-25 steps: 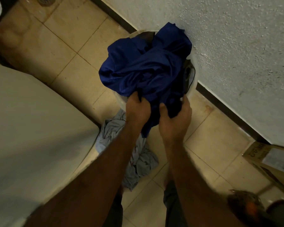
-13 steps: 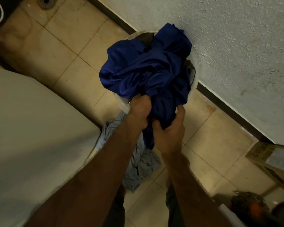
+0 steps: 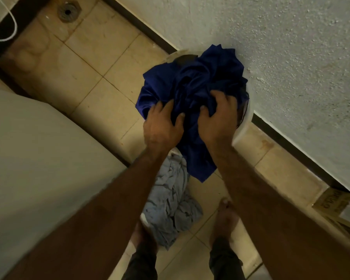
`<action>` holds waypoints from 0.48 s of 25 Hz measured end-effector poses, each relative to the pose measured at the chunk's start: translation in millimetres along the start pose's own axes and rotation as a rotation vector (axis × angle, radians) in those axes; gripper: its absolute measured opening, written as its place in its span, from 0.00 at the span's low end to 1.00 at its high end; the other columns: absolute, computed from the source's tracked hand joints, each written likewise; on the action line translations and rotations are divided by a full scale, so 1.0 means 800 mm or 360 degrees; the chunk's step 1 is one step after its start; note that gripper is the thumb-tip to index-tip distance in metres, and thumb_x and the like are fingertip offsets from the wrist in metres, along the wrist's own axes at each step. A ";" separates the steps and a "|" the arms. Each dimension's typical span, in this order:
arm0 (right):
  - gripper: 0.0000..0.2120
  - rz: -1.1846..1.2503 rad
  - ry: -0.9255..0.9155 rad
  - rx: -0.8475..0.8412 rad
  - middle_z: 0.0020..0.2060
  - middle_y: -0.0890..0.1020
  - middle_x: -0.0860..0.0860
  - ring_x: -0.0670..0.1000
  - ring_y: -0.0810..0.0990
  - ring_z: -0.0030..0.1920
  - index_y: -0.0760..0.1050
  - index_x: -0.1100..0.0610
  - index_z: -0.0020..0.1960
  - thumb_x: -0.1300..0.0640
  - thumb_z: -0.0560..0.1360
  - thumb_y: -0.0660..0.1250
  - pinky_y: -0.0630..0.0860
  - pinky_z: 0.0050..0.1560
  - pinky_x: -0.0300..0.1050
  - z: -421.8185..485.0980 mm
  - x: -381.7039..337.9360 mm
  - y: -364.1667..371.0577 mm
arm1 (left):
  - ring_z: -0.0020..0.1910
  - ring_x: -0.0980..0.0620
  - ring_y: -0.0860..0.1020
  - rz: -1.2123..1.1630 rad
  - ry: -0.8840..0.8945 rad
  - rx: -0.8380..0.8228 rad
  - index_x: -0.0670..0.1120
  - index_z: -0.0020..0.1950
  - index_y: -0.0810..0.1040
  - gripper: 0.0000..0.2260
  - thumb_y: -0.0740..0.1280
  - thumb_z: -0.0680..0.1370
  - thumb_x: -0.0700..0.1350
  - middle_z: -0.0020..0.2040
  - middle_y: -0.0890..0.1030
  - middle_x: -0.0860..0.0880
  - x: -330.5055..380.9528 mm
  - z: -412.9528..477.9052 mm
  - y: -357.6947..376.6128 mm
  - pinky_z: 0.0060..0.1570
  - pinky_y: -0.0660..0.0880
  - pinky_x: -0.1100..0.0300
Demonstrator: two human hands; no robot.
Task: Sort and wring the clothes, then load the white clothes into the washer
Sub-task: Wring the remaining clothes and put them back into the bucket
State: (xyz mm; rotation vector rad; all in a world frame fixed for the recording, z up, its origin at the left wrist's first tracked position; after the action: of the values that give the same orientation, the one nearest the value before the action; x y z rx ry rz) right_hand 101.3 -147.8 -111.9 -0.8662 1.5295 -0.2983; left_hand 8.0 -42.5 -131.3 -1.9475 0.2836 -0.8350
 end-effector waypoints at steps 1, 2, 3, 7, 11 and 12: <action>0.26 -0.0012 0.0059 -0.0221 0.71 0.69 0.58 0.57 0.70 0.71 0.69 0.55 0.75 0.57 0.78 0.67 0.61 0.67 0.34 0.007 0.005 0.012 | 0.65 0.42 0.74 0.0021 0.0067 -0.0108 0.48 0.66 0.74 0.23 0.57 0.78 0.60 0.63 0.78 0.44 -0.006 0.005 0.008 0.61 0.75 0.44; 0.29 -0.0084 0.0102 -0.0445 0.75 0.64 0.58 0.59 0.66 0.74 0.64 0.52 0.78 0.56 0.79 0.65 0.61 0.73 0.42 0.012 0.015 0.026 | 0.59 0.41 0.76 0.0002 0.0103 -0.0234 0.46 0.59 0.76 0.21 0.56 0.77 0.58 0.57 0.80 0.43 -0.011 0.008 0.013 0.56 0.76 0.45; 0.32 -0.0239 0.0121 -0.0647 0.78 0.59 0.57 0.61 0.62 0.76 0.58 0.50 0.81 0.54 0.79 0.64 0.61 0.77 0.51 0.015 0.027 0.038 | 0.55 0.40 0.77 -0.0013 0.0127 -0.0352 0.45 0.53 0.76 0.19 0.55 0.76 0.57 0.52 0.81 0.42 -0.015 0.009 0.020 0.53 0.77 0.46; 0.37 -0.0757 0.0089 -0.1085 0.81 0.50 0.58 0.66 0.54 0.78 0.45 0.46 0.82 0.46 0.79 0.59 0.62 0.74 0.66 0.017 0.079 0.061 | 0.53 0.41 0.80 0.0396 0.0248 -0.0668 0.44 0.52 0.77 0.14 0.59 0.79 0.53 0.53 0.83 0.43 -0.025 0.015 0.040 0.53 0.73 0.53; 0.37 -0.0846 0.0133 -0.1315 0.80 0.53 0.61 0.69 0.59 0.75 0.48 0.48 0.82 0.48 0.78 0.62 0.65 0.74 0.63 0.031 0.105 0.077 | 0.57 0.42 0.78 0.0657 0.0259 -0.0999 0.47 0.58 0.78 0.16 0.58 0.80 0.56 0.58 0.81 0.44 -0.018 0.027 0.060 0.59 0.73 0.49; 0.36 -0.0888 0.0142 -0.1340 0.79 0.55 0.62 0.69 0.61 0.74 0.51 0.49 0.81 0.49 0.78 0.63 0.65 0.74 0.63 0.037 0.107 0.083 | 0.57 0.42 0.78 0.0692 0.0257 -0.1075 0.48 0.58 0.78 0.17 0.58 0.79 0.56 0.58 0.81 0.44 -0.018 0.033 0.067 0.60 0.74 0.48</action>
State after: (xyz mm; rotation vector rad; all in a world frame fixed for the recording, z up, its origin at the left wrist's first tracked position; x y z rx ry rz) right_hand 113.1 -151.0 -223.1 -1.9748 1.4672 -0.0752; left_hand 22.1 -44.3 -190.8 -2.2933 1.1635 -0.6477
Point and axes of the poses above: each hand's wrist, its own z-axis towards the middle knuckle, its own y-axis out of the palm, x = y × z, the point moved 1 cm from there along z, towards the middle knuckle
